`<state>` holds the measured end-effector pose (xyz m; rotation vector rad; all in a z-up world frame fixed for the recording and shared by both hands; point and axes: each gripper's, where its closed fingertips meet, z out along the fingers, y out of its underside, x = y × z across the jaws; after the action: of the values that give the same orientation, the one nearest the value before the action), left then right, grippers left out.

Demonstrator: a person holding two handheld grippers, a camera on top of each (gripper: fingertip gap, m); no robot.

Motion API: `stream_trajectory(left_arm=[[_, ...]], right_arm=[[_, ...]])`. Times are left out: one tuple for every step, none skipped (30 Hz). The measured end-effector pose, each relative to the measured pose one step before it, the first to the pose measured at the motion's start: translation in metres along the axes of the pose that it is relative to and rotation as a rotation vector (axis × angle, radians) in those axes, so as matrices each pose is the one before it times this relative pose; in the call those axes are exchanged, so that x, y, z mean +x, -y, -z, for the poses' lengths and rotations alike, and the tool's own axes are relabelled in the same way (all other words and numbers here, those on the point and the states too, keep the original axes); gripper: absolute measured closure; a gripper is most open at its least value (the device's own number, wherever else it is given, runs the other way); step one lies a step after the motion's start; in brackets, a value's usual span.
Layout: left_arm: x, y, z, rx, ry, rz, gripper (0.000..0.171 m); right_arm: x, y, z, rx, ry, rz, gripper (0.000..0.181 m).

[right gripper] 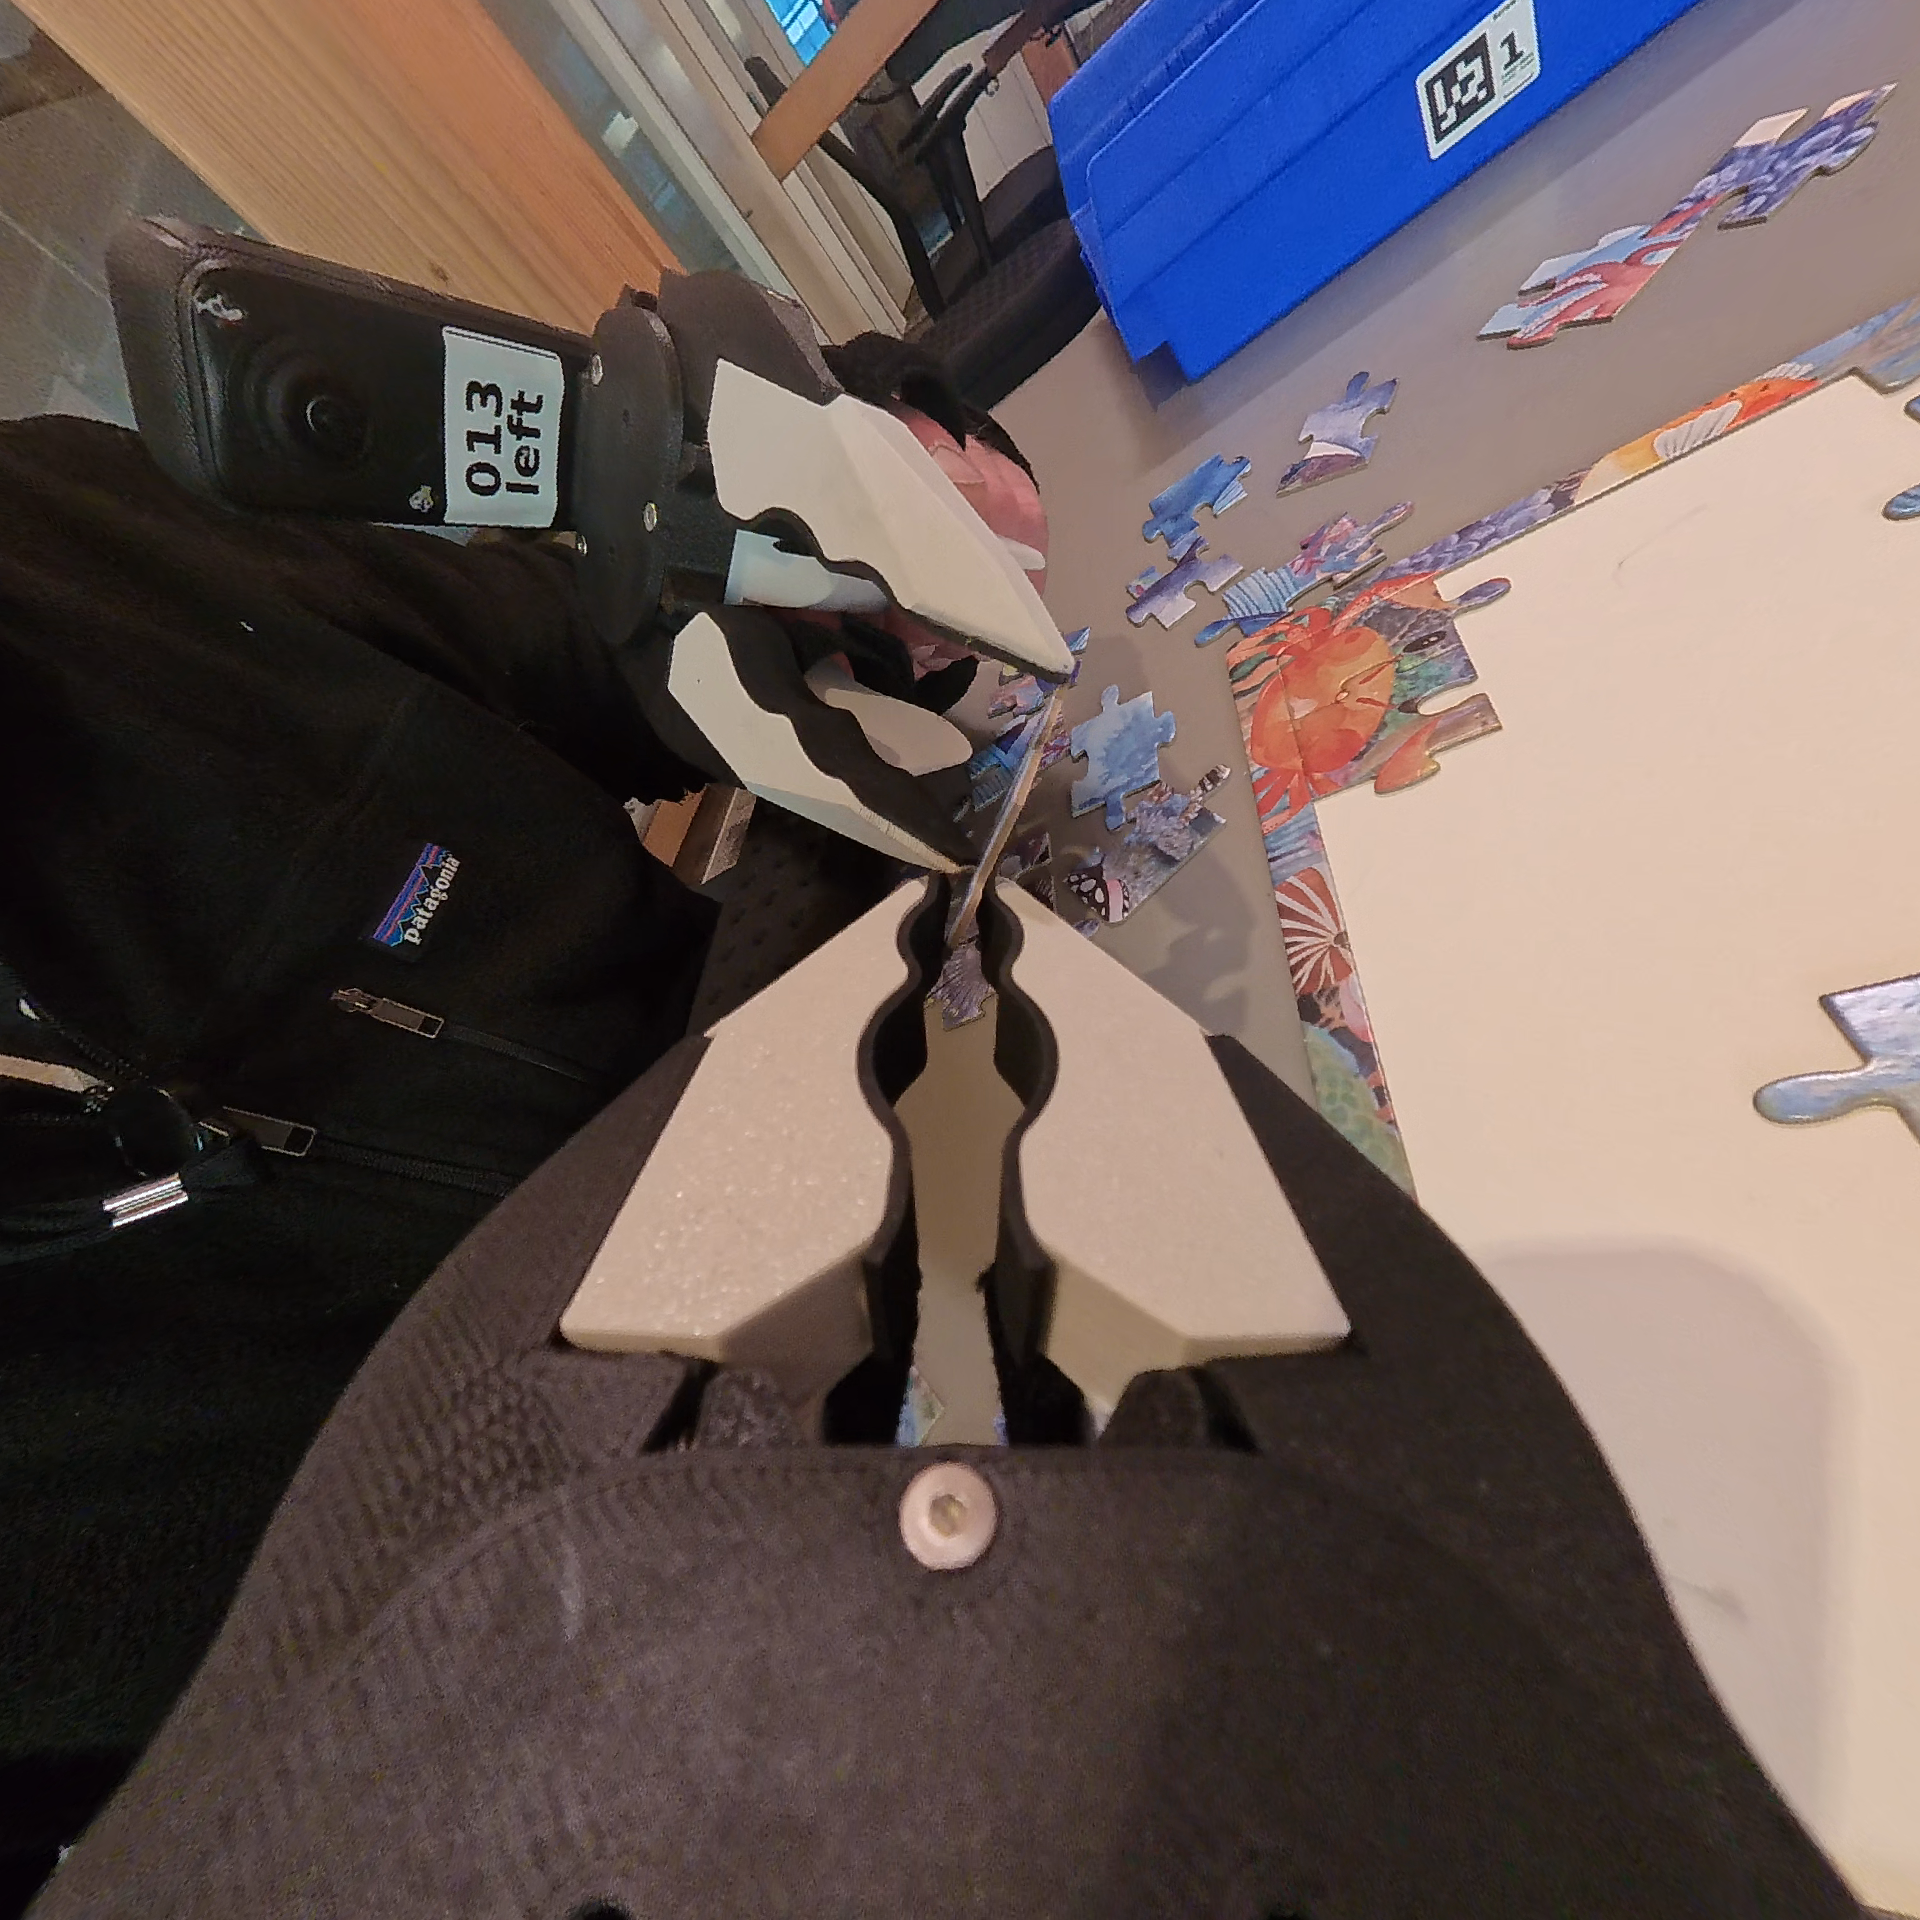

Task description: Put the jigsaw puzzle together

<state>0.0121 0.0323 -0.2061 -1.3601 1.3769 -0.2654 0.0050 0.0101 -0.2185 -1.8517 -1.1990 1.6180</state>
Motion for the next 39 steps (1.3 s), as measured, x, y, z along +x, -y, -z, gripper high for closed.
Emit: stream_trajectory(left_arm=[[-0.00135, 0.0, 0.00059, 0.00071, 0.0073, 0.0023, 0.145], [-0.0021, -0.00014, 0.0011, 0.0012, 0.0072, -0.0008, 0.152], [-0.00132, 0.00008, 0.00099, 0.00401, -0.0009, 0.0048, 0.155], [-0.00075, -0.00049, 0.00044, 0.00216, -0.0037, 0.01, 0.156], [-0.00023, -0.00066, 0.0002, 0.00015, -0.0043, 0.0096, 0.157], [0.00012, -0.00056, -0.0001, -0.00095, -0.0045, 0.0066, 0.159], [0.00029, 0.00012, -0.00002, 0.0018, -0.0019, 0.0023, 0.161], [-0.00027, -0.00021, 0.00002, -0.00034, 0.0015, 0.0, 0.162], [-0.00029, -0.00012, -0.00001, -0.00064, 0.0012, -0.0006, 0.163], [-0.00028, -0.00016, 0.00012, 0.00002, 0.0001, 0.0017, 0.165], [-0.00077, 0.00033, 0.00038, 0.00274, 0.0021, 0.0034, 0.167], [-0.00073, 0.00049, 0.00046, 0.00465, 0.0006, 0.0041, 0.169], [-0.00028, 0.00061, 0.00048, 0.00486, -0.0023, 0.0056, 0.17], [-0.00015, 0.00071, 0.00045, 0.00497, -0.0021, 0.0062, 0.171], [-0.00006, 0.00027, 0.00016, 0.00275, -0.0027, 0.0051, 0.171], [0.00017, -0.0001, 0.00005, -0.00038, -0.0031, 0.003, 0.171], [0.00025, -0.00025, -0.00008, -0.00044, -0.0015, 0.0005, 0.171], [0.00018, -0.00009, -0.00004, 0.00033, -0.0001, -0.0002, 0.171], [0.00029, 0.00018, 0.00004, 0.00108, -0.0022, 0.0009, 0.171], [0.00029, 0.00031, 0.0001, 0.00178, -0.0022, 0.0018, 0.171], [0.00011, -0.00015, -0.00017, -0.00082, -0.0013, 0.002, 0.171], [0.00006, -0.00031, -0.00017, -0.00084, -0.0017, 0.0016, 0.17], [0.00035, 0.00002, -0.00003, 0.00181, -0.0036, 0.0026, 0.17], [0.00039, 0.00015, -0.00008, 0.00179, -0.0035, 0.0038, 0.168], [0.00017, -0.00015, -0.00019, 0.00065, -0.0019, 0.0031, 0.167], [0.0004, -0.00011, -0.0002, 0.00033, -0.0031, 0.0023, 0.165], [0.00043, -0.00036, -0.00039, -0.00116, -0.0036, 0.0028, 0.163], [0.00002, -0.00025, -0.00015, 0.00032, -0.0004, 0.0022, 0.162], [-0.00014, 0.00001, 0.0, 0.00125, -0.0008, 0.0031, 0.16], [-0.00003, 0.00003, 0.0, 0.00098, -0.0016, 0.0049, 0.158], [-0.00045, 0.00047, 0.00024, 0.00371, -0.0004, 0.0051, 0.157], [-0.00043, 0.00039, 0.0004, 0.00325, -0.0002, 0.005, 0.157], [-0.00057, -0.0001, 0.00014, 0.00044, 0.0004, 0.0051, 0.155], [-0.00013, -0.00021, 0.00005, -0.00019, -0.0015, 0.0032, 0.155], [-0.00015, -0.00011, 0.00005, 0.00073, -0.0005, 0.0018, 0.155], [-0.00002, -0.00026, 0.00001, -0.00099, -0.001, 0.0018, 0.155], [0.00012, -0.0001, -0.00003, -0.00008, -0.0004, 0.0004, 0.155], [0.00001, -0.00001, -0.00007, 0.00002, 0.0007, -0.0008, 0.155], [0.00002, -0.00008, -0.00007, -0.00126, 0.0002, -0.0003, 0.155]], right_arm=[[0.00056, -0.00025, 0.00024, -0.0009, -0.0015, -0.001, 0.178], [0.00062, -0.00099, 0.00024, -0.0048, -0.0016, 0.0003, 0.178], [-0.00013, 0.00019, 0.00047, 0.0048, 0.0048, -0.0025, 0.179], [-0.00043, 0.00161, 0.00073, 0.0125, 0.0076, -0.0074, 0.178], [-0.0004, 0.0011, 0.00052, 0.0071, 0.0049, -0.0032, 0.178], [0.00002, -0.00034, 0.00004, -0.0033, -0.0015, 0.0031, 0.178], [-0.0001, -0.00112, -0.00043, -0.008, -0.0019, 0.0048, 0.178], [0.0, -0.00086, -0.00069, -0.0059, -0.0031, 0.0031, 0.178], [0.00033, -0.00077, -0.00061, -0.0044, -0.0033, 0.0017, 0.178], [0.00029, -0.00066, -0.00037, -0.0042, -0.0011, 0.0002, 0.178], [0.00045, -0.00018, 0.00013, -0.0006, -0.0009, -0.0012, 0.179], [0.00086, 0.00003, 0.00029, 0.0005, -0.0033, -0.0005, 0.179], [0.00073, -0.00025, 0.00025, -0.0019, -0.004, 0.0012, 0.18], [0.00063, -0.00018, 0.00025, -0.0008, -0.0037, 0.0017, 0.181], [0.00058, 0.0001, 0.00015, 0.0008, -0.0034, 0.0005, 0.181], [0.00085, -0.00027, 0.00012, -0.0018, -0.0046, 0.0009, 0.181], [0.00091, -0.00032, 0.0001, -0.0027, -0.0061, 0.0028, 0.181], [0.00081, -0.00017, 0.00006, -0.001, -0.0057, 0.0033, 0.181], [0.00041, -0.00002, 0.00009, -0.0008, -0.0034, 0.0019, 0.181], [0.00031, -0.00024, 0.00012, -0.0017, -0.0019, 0.0006, 0.181], [0.00051, 0.0, 0.0002, 0.0001, -0.0028, 0.0004, 0.181], [0.00031, 0.00015, 0.00019, 0.0006, -0.0017, 0.0006, 0.181], [0.00008, -0.00002, 0.00017, -0.0006, -0.0012, 0.0016, 0.181], [0.00026, -0.00002, 0.00001, -0.0002, -0.0017, 0.0003, 0.181], [0.00046, 0.0003, 0.00029, 0.002, -0.0022, -0.0013, 0.181], [0.00036, 0.00029, 0.00044, 0.0017, -0.0015, -0.0006, 0.181], [0.00042, 0.00008, 0.00043, 0.0003, -0.002, 0.0005, 0.181], [0.00071, 0.00024, 0.00055, 0.0015, -0.0038, -0.0001, 0.181], [0.00066, 0.00036, 0.00063, 0.002, -0.0039, -0.0003, 0.181], [0.00072, 0.00002, 0.00046, -0.0002, -0.0041, 0.0004, 0.181], [0.00102, -0.00025, 0.00045, -0.0018, -0.0056, 0.001, 0.181], [0.00097, 0.0, 0.00032, 0.0, -0.0055, 0.0005, 0.181], [0.00053, 0.00019, 0.0004, 0.0016, -0.0014, -0.0009, 0.181], [0.00034, 0.00011, 0.00026, 0.0008, -0.0014, -0.0003, 0.181], [0.00045, -0.00005, 0.00002, -0.0011, -0.0031, 0.001, 0.181], [0.00021, -0.0002, 0.0, -0.0014, -0.0024, 0.0013, 0.181], [-0.00004, 0.00004, 0.0, 0.0001, -0.0004, 0.0006, 0.181], [-0.00016, 0.00023, -0.00002, 0.0009, 0.0001, 0.0007, 0.181], [0.0002, 0.00007, 0.00018, -0.0004, -0.0018, 0.0008, 0.181]])
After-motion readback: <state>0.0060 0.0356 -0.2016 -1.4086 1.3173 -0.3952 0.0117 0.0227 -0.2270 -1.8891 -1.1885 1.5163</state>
